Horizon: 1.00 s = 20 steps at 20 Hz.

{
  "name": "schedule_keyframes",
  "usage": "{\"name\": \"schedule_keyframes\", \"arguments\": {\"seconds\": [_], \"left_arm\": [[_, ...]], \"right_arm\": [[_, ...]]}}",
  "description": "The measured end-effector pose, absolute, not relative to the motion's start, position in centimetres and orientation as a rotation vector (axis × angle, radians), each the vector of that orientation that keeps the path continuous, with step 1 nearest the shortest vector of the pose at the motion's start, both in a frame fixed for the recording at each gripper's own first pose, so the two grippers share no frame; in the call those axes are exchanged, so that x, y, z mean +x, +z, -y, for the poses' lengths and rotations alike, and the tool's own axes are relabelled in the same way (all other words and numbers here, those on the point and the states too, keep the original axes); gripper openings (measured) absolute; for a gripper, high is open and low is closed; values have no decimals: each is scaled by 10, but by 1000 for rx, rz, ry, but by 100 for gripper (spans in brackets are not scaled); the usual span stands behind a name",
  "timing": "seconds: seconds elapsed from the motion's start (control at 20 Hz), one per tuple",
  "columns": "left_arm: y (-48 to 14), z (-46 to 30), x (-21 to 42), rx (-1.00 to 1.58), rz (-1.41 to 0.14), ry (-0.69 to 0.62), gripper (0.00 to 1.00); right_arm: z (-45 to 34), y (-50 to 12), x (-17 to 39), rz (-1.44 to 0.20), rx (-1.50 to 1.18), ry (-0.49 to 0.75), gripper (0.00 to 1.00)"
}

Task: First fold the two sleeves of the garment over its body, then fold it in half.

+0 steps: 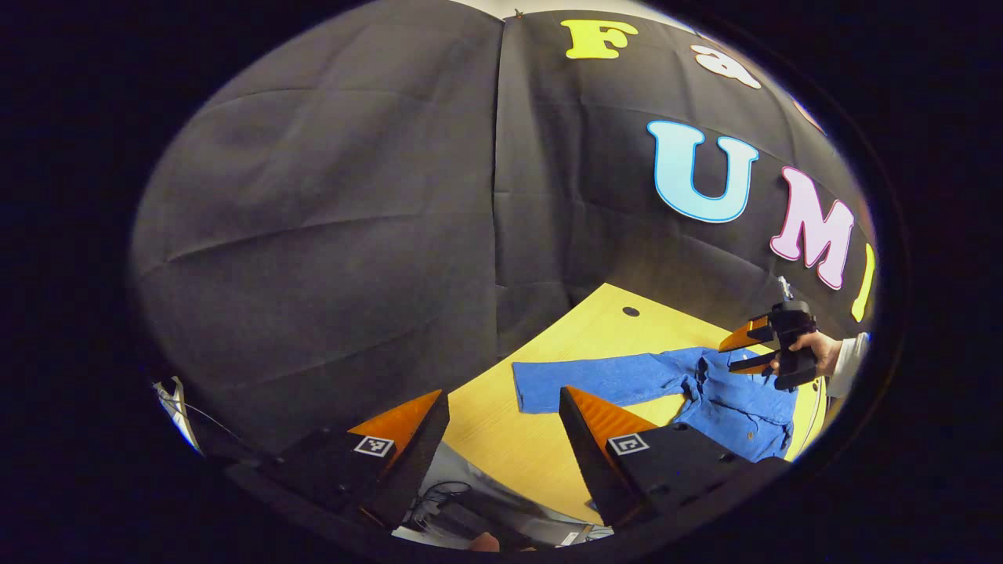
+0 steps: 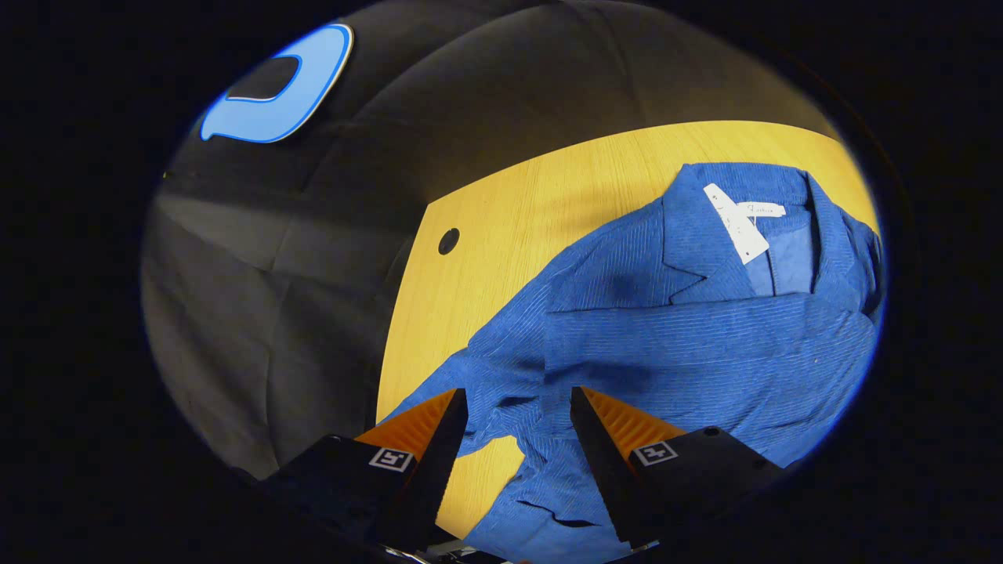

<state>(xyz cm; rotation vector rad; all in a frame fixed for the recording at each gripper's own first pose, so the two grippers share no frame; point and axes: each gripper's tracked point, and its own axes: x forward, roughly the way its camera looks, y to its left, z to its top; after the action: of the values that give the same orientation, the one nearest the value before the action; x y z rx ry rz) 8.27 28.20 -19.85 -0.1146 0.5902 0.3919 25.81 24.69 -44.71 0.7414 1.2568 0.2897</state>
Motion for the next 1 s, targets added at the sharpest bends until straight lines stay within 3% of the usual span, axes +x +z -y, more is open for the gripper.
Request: {"name": "schedule_keyframes", "arguments": {"seconds": [0.2,0.3,0.35,0.4,0.65,0.95,1.0], "left_arm": [[-241,-278,134,-206,-709,285,80],[-274,-283,147,-271,-883,262,82],[-290,-286,156,-310,-951,273,81],[-306,-288,169,-350,-1012,285,84],[-361,-295,227,-325,-1175,299,84],[-406,-303,227,-381,-1376,326,84],[-404,-309,240,-350,-1353,312,82]], "right_arm": [[-211,-404,231,-1213,629,397,88],[-189,-376,201,-1192,600,440,90],[-177,-363,185,-1180,608,448,73],[-165,-352,165,-1178,622,447,90],[-78,-342,90,-1191,709,268,89],[26,-327,7,-1202,775,29,89],[33,-322,-3,-1205,795,10,89]]}}
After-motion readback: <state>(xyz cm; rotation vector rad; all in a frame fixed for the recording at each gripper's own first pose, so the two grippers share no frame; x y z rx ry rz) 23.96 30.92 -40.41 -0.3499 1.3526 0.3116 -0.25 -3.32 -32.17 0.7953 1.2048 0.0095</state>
